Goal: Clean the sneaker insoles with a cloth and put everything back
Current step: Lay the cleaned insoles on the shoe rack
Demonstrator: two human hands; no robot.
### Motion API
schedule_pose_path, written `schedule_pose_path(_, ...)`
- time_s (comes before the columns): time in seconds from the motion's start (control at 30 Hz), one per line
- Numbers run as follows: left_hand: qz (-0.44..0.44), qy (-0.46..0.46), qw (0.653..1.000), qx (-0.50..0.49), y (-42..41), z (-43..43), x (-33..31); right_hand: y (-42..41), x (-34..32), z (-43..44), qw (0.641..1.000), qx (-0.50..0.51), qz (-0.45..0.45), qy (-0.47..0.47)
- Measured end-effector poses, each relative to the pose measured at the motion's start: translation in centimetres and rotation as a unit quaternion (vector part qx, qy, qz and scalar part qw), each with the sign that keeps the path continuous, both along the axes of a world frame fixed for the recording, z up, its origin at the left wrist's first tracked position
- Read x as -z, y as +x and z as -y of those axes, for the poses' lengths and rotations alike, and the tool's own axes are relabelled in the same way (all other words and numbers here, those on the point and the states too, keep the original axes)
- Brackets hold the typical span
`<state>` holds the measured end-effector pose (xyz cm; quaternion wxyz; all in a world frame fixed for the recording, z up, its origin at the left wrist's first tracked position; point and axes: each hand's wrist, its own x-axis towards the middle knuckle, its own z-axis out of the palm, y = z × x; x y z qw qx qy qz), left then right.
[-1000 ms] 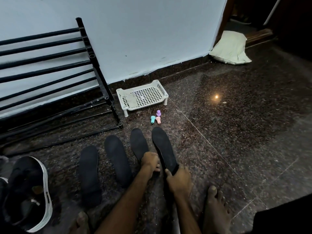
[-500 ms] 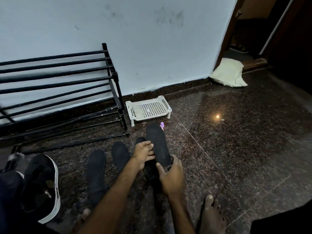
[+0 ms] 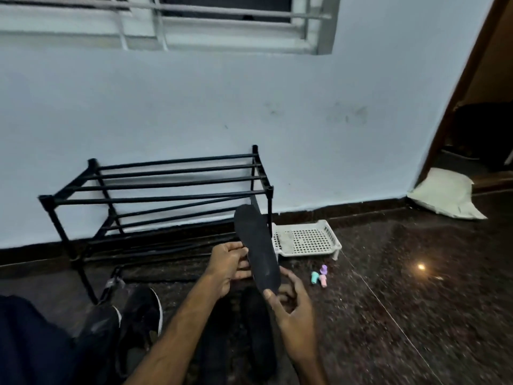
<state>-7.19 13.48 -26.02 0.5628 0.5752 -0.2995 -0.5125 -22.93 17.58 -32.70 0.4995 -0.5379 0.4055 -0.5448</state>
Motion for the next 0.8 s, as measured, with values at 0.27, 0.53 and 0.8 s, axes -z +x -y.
schedule_pose_path(0.27,0.007,0.048,0.998,-0.025,4.6,3.7,2.1,5.5,2.3,3.8,0.998,-0.022,0.028,0.05)
schedule_pose_path(0.53,0.036,0.07,0.996,-0.034,8.2,12.7,4.6,9.3,3.0,12.2,0.999,0.002,-0.019,0.041)
schedule_pose_path(0.8,0.157,0.086,0.983,-0.041,9.8,18.9,7.1,11.8,5.0,19.5,0.996,0.014,-0.043,0.071)
